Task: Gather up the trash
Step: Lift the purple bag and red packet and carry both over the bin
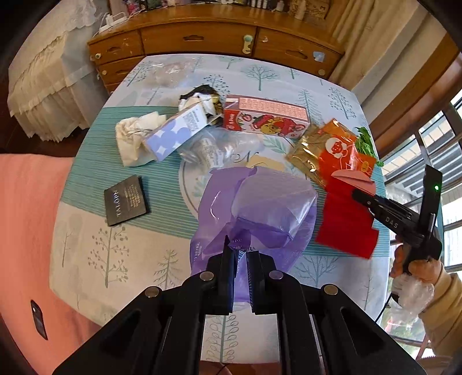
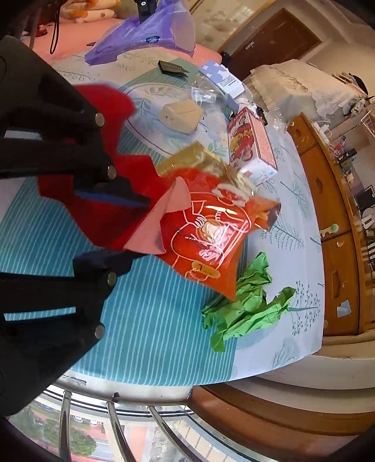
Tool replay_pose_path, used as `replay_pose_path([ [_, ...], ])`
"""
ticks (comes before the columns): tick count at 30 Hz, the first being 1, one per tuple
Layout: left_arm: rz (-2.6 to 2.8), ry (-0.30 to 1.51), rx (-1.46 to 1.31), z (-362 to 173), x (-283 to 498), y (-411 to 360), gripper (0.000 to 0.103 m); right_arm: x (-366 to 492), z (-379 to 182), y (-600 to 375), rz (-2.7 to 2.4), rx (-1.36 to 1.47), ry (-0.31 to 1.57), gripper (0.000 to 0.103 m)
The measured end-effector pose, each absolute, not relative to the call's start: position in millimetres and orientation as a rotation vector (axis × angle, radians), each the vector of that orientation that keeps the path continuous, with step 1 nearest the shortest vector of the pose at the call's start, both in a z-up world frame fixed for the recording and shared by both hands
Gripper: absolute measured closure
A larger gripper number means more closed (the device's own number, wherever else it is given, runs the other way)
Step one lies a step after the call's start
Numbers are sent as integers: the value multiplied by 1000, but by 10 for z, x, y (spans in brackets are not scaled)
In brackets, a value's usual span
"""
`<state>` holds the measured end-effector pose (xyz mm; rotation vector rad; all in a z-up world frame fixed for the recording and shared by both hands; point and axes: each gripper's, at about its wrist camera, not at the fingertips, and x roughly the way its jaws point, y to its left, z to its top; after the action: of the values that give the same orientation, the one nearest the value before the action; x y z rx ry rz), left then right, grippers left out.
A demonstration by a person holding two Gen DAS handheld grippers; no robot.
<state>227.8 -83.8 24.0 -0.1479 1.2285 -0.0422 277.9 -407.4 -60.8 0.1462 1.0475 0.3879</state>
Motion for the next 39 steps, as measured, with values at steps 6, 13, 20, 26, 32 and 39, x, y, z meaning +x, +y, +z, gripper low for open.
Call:
replay_pose_path([
  [6, 16, 1199, -171, 321, 1991, -609, 96, 2471, -295, -3911, 439, 103, 998, 99],
  [13, 34, 1156, -216, 429, 1496, -314, 96, 2030, 122, -3590, 486, 59, 928, 101],
  [20, -1, 1126, -236, 492, 874, 36, 96, 1451, 480, -3048, 479, 20, 855, 101],
  [26, -34, 1115, -217, 501, 445, 238, 96, 991, 498, -2592, 406, -18, 853, 101],
  [32, -79, 1124, -183, 467, 242, 227, 96, 753, 416, -2468, 336, 12, 872, 101],
  [39, -138, 1093, -146, 541, 177, 131, 96, 476, 691, -2483, 306, 13, 793, 103],
])
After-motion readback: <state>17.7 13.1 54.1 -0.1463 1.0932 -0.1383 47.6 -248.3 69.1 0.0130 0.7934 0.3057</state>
